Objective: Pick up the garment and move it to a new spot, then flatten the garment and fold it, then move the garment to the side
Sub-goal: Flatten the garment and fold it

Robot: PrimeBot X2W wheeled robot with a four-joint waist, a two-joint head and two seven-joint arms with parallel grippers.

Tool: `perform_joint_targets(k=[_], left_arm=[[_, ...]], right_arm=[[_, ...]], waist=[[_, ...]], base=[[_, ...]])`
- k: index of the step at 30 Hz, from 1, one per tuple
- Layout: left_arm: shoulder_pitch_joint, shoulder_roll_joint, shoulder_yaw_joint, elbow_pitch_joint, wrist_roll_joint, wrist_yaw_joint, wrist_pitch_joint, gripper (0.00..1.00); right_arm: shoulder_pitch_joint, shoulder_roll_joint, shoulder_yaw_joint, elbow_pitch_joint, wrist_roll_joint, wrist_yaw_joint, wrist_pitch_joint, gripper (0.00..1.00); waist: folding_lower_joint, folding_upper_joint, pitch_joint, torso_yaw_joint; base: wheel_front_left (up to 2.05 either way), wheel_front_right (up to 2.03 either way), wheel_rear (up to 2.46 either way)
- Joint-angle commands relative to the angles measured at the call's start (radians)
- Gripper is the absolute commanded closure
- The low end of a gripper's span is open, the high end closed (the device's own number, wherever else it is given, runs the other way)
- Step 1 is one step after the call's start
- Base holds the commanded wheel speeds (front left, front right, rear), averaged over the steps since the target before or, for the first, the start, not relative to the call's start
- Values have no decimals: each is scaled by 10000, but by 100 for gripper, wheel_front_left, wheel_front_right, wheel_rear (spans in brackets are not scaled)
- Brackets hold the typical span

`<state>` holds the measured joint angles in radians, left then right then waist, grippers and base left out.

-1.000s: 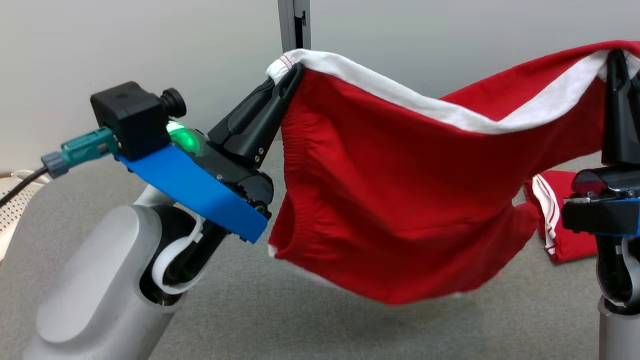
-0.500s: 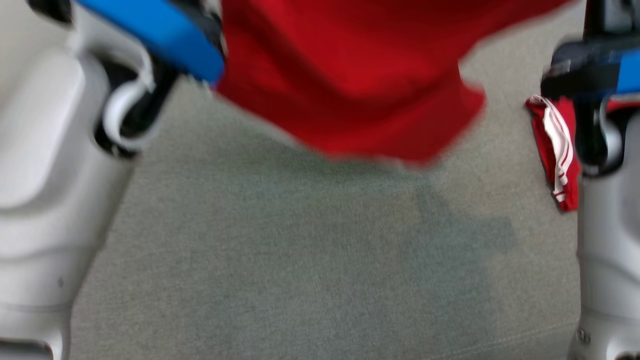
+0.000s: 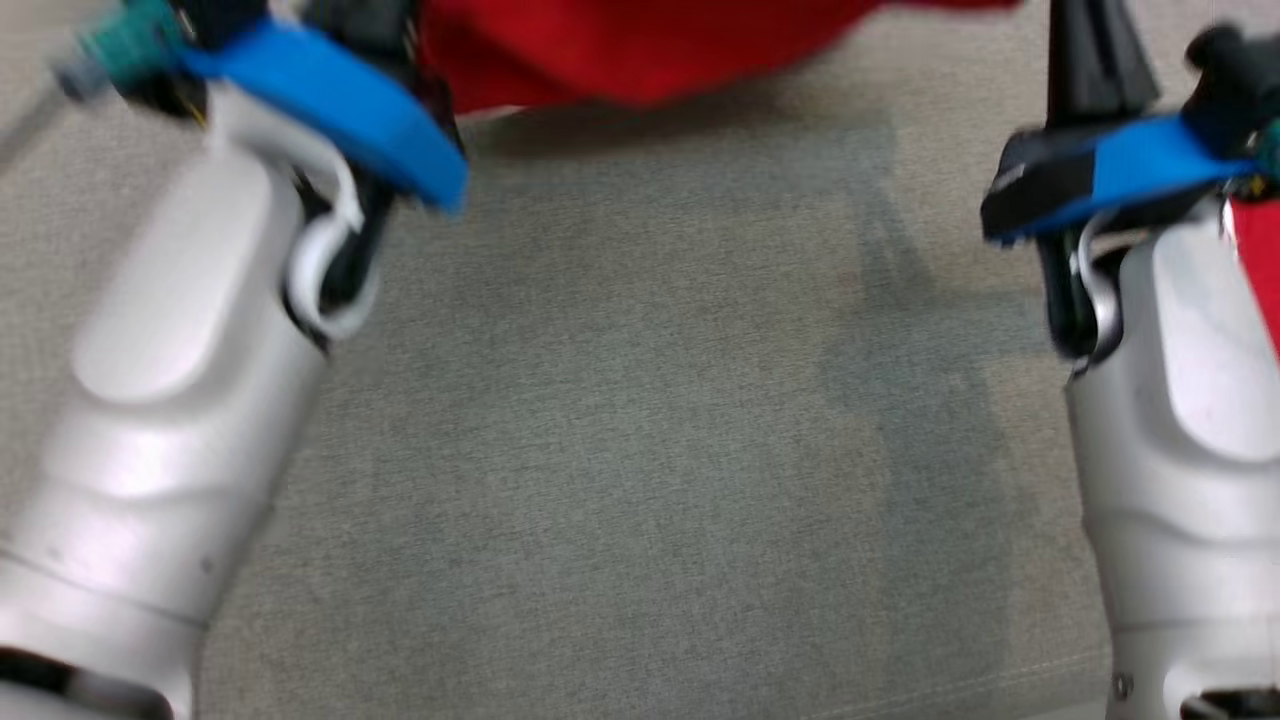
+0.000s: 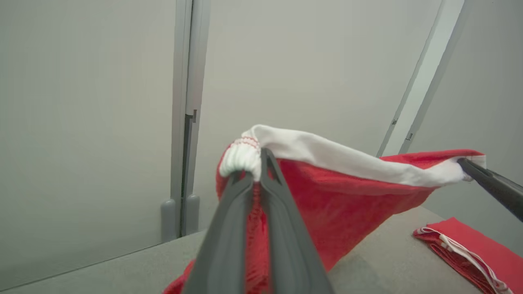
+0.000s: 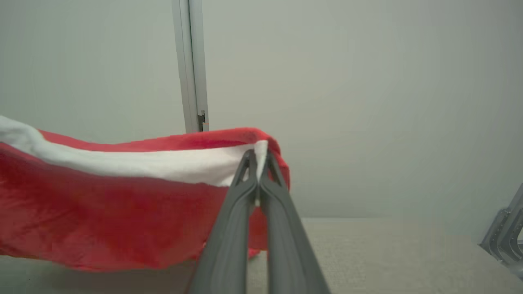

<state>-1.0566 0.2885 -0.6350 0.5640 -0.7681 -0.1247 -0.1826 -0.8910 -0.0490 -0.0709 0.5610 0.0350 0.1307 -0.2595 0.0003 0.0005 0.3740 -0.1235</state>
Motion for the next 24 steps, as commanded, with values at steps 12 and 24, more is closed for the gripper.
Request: perform_joint_targets(k=[12,24], left_arm=[[3942,86,-687,-1908,318,-85,-831,100],[8744,-457,616,-4463,1389,160,-835,100]], right_arm=[[4300,-29,41,-2740,967,2,-68,100],[8237,-26,-279,-4587,939,2,-18,100]], waist=[[-3,-5,-737,248],[-3,-5,-2448,402]], base=[[0,0,0],[0,0,0]])
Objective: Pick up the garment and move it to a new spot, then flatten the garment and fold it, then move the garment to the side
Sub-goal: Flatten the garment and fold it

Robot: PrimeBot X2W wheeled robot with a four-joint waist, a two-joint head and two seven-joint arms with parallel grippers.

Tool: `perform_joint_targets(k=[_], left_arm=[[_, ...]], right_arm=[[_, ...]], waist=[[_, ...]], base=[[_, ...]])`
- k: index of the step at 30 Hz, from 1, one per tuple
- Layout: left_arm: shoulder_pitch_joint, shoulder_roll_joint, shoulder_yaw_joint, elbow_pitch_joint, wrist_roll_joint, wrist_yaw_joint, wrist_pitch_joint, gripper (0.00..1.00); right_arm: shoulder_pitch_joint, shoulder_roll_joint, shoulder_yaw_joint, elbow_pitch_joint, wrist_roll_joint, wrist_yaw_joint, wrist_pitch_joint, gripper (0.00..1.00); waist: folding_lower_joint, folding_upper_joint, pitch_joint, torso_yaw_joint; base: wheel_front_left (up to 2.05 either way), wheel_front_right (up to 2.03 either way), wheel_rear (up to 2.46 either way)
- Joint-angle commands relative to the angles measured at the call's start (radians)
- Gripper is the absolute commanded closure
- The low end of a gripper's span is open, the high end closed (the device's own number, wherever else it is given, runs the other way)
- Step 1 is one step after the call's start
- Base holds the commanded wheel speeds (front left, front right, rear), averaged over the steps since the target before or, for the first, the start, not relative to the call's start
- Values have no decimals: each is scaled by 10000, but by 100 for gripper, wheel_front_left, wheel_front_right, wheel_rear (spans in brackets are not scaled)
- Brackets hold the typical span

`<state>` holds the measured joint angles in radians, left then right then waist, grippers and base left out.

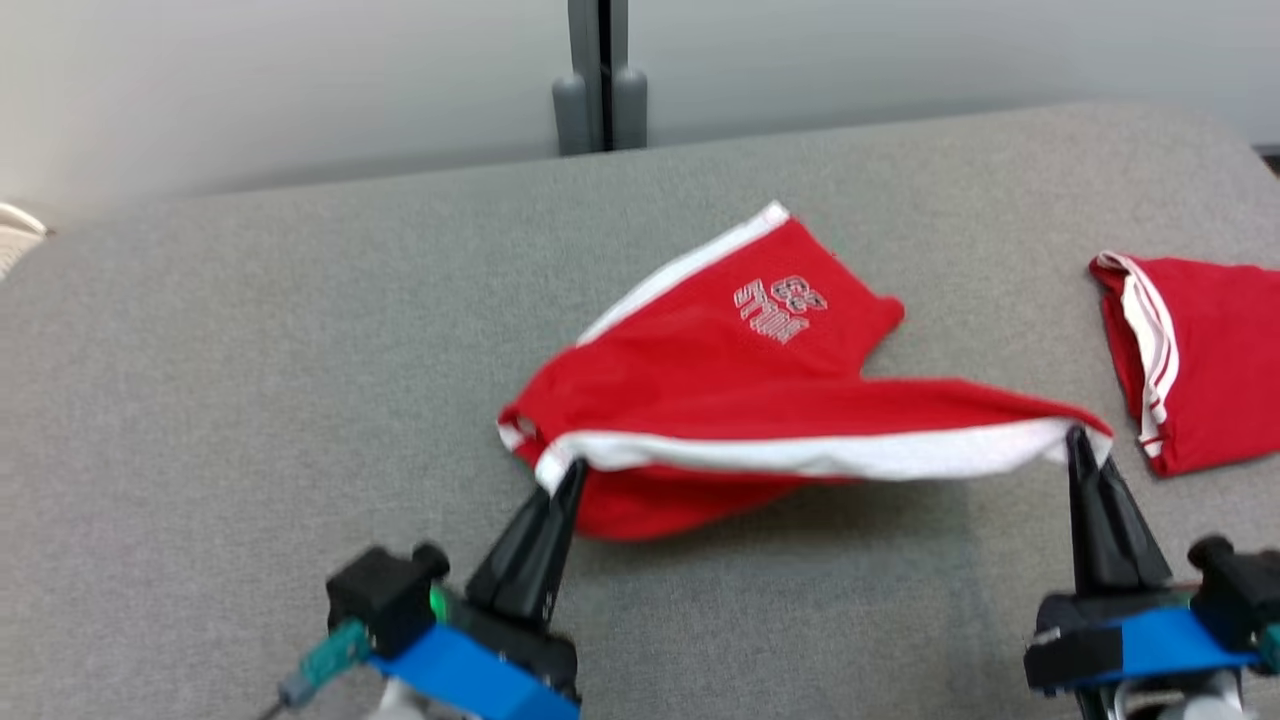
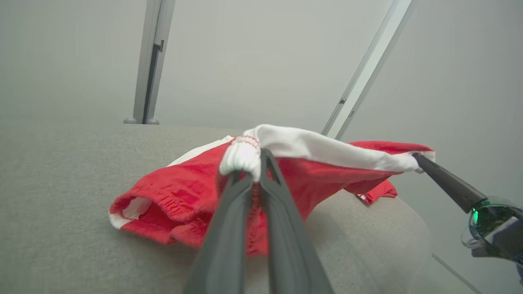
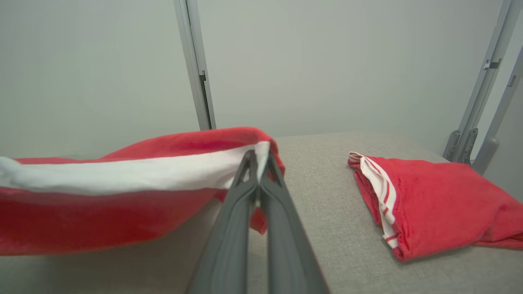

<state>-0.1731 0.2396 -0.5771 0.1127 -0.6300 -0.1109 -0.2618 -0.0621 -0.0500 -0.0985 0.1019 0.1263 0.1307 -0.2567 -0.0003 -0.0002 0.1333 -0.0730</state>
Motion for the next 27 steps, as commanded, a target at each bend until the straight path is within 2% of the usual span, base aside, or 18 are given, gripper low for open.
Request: perform_joint_targets(k=[1,7,11,19,22,27], left_arm=[[215,6,71,-68,33,44,-43,100],[1399,-137,43,-355,97,101,-44,100],[1326,-354,-83,-137,66,49,-44,100],[277,-1094,-85,708,-466,-35,108,100],[-269,-1384,23,1068,-796,10,324,100],[-1346,-1684,190,1718,-1152,459,703,100]], right_arm=[[225,-13,-14,-129,82,2,22,100],[1321,-15,-184,-796,-12,2,640,100],[1153,-16,-365,-518,-127,2,875,100],[-729,-16,-769,745,-763,2,1240,100],[-1793,-267,-757,1235,-1130,2,1569,100],[-3694,-861,-495,2348,-1361,2,2352,100]], waist=[[3,2,-152,-74],[3,2,-335,123],[3,2,-58,346],[3,2,911,950],[3,2,1287,1182],[3,2,1859,1550]], base=[[0,0,0],[0,0,0],[0,0,0],[0,0,0],[0,0,0],[0,0,0]])
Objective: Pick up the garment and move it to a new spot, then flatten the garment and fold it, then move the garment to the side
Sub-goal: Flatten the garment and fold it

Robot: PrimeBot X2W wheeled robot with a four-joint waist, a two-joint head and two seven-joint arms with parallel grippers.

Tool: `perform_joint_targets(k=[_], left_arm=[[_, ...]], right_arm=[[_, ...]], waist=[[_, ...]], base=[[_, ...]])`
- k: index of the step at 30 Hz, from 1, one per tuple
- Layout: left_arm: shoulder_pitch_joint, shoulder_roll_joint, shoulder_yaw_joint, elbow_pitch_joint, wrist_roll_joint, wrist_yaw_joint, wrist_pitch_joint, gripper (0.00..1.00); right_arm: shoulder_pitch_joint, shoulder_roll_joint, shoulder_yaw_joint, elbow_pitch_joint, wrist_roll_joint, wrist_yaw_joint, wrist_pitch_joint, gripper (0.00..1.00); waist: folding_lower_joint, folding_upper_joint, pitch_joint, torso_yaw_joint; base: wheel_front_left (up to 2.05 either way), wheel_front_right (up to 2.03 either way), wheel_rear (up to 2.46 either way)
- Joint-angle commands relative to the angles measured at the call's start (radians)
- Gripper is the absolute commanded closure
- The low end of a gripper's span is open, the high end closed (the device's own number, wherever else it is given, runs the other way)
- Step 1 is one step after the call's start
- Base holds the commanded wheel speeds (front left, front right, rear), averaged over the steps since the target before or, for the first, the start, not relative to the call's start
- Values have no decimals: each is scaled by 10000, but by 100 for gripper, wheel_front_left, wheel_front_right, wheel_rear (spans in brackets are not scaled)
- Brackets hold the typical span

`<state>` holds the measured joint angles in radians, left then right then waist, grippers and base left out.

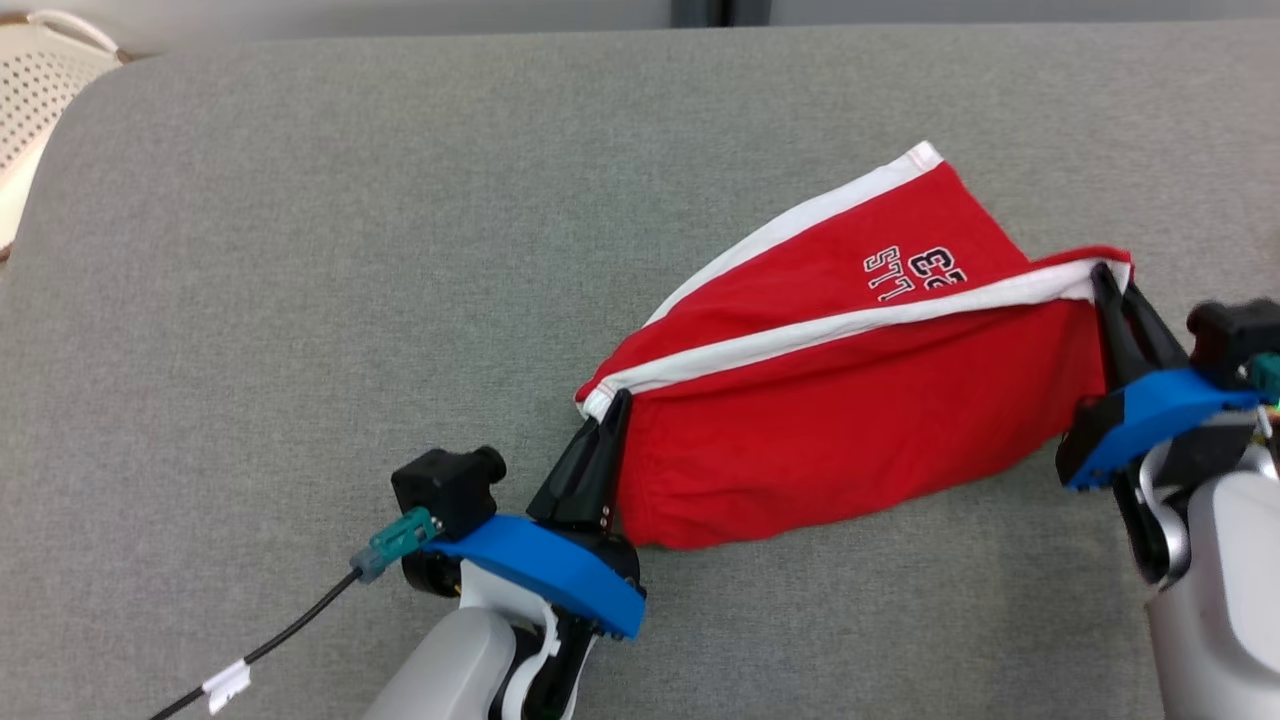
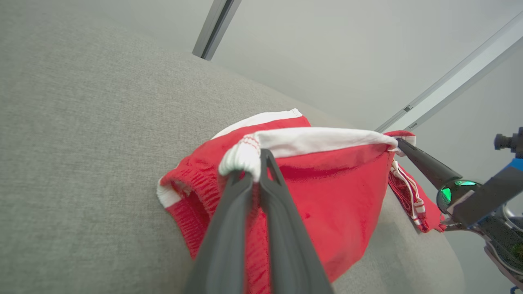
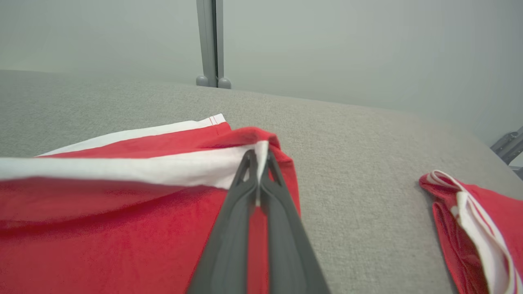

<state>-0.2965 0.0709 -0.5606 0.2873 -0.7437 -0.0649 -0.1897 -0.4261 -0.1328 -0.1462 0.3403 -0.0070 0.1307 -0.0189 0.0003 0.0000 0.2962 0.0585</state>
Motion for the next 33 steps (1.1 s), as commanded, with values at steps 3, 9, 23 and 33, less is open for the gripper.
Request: perform_joint_targets(k=[3,9,23,33], left_arm=[[-691,-96,-23,341,-279,244,301,100],[-1782,-182,-414,880,-632,520,514,100],[-3134,-199,-2027,1348,-2061,1278,111,100],[-3227,-201,-2406,1657,-2375,1589,-305,0]], right_arm=[[-1186,-408,213,848,-119,2,424,100],[-3024,-1010,849,2616,-41,0,703,100],[-5482,-1828,2043,5825,105,0,675,75],[-6081,-1737,2399,7139,339,2,51,0]], waist=[[-3,0,516,436],[-3,0,949,871],[-3,0,1248,1436],[-3,0,1014,1341]], base=[[0,0,0],[0,0,0],[0,0,0],[0,0,0]])
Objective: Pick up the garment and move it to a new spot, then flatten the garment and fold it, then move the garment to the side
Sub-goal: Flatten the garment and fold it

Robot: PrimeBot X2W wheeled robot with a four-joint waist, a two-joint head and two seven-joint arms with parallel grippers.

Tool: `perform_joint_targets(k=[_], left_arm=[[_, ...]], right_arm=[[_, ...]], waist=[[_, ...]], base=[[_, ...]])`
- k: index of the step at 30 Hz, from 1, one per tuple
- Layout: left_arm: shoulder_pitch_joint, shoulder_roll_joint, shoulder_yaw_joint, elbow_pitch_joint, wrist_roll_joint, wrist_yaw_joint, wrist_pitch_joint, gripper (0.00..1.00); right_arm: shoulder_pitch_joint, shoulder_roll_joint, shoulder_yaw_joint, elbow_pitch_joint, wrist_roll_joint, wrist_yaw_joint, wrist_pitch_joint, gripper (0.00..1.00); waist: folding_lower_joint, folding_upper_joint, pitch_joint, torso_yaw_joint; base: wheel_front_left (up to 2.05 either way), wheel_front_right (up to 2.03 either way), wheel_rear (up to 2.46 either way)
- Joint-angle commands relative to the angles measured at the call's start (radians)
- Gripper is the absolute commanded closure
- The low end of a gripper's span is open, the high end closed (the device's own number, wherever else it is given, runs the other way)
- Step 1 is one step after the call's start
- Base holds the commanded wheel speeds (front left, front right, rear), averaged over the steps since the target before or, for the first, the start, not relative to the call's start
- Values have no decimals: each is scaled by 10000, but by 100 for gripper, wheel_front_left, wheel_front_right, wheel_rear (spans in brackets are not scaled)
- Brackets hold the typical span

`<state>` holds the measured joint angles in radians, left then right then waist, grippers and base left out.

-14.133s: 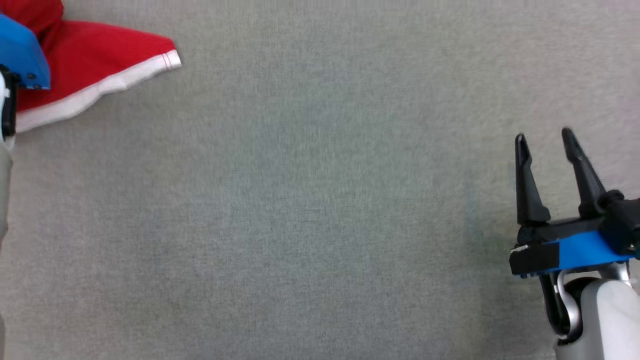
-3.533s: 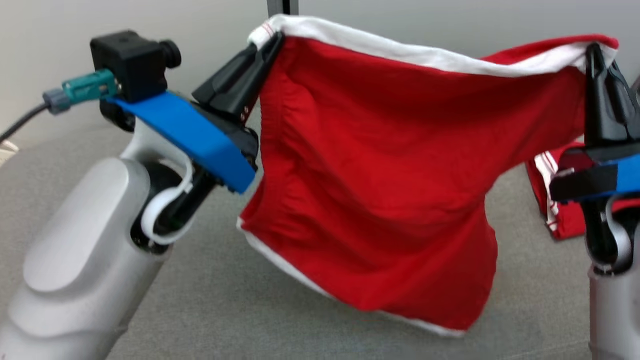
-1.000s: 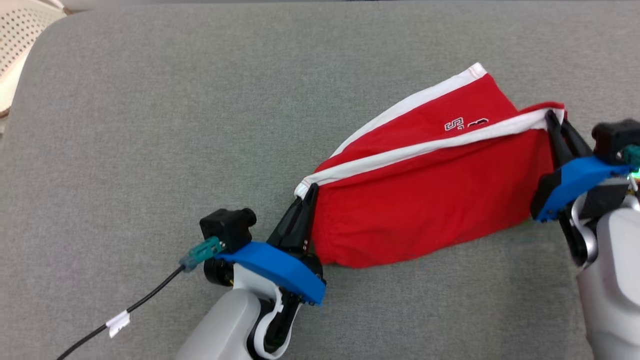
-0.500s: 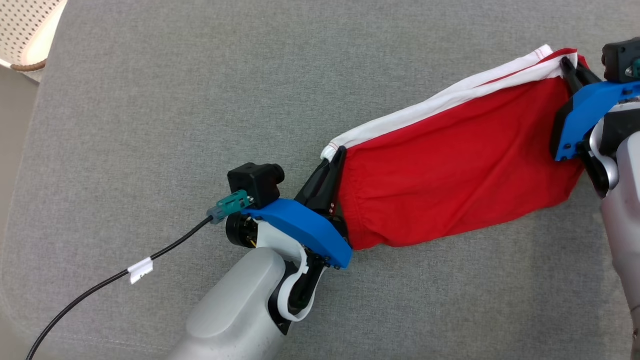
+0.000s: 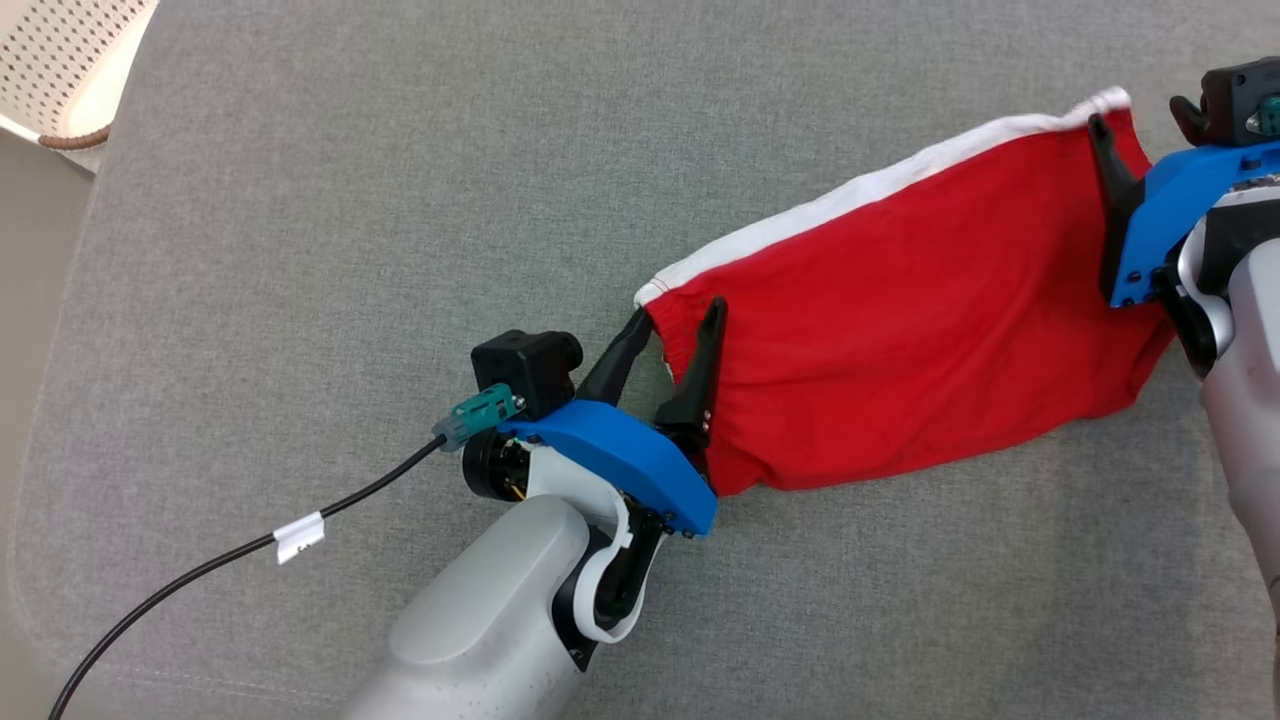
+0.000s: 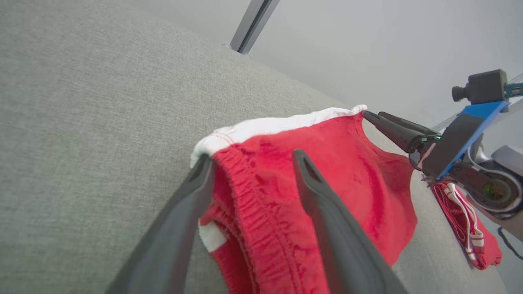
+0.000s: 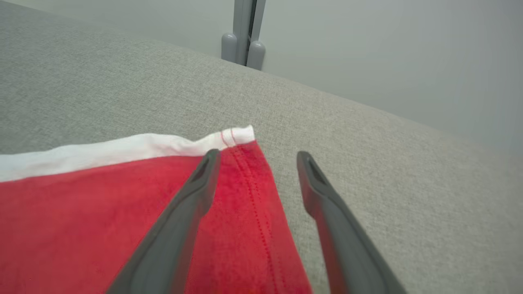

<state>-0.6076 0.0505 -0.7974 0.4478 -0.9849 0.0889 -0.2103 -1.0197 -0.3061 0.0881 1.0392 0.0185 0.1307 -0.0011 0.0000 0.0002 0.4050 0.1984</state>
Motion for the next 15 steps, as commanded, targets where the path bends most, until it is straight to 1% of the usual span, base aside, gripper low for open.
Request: perform_joint_targets(k=[1,3,8,15], left_arm=[[-67,3,-31,78,51,50,-140,0],[-9,19,-19,97,72,53,-153,0],[217,367,-58,-39,313,100,-278,0],[496,1165,-20,-544,812,466,-380,0]], right_arm=[[-175,10,85,247,157,2,-192,0],[-206,30,125,324,193,2,-262,0],[-184,-1,414,629,466,2,-591,0],[171,-169,735,908,1055,2,-871,0]], waist=[[0,-2,-120,-90],[0,-2,-166,-123],[0,-2,-436,-301],[0,-2,-895,-509]], base=[[0,0,0],[0,0,0],[0,0,0],[0,0,0]])
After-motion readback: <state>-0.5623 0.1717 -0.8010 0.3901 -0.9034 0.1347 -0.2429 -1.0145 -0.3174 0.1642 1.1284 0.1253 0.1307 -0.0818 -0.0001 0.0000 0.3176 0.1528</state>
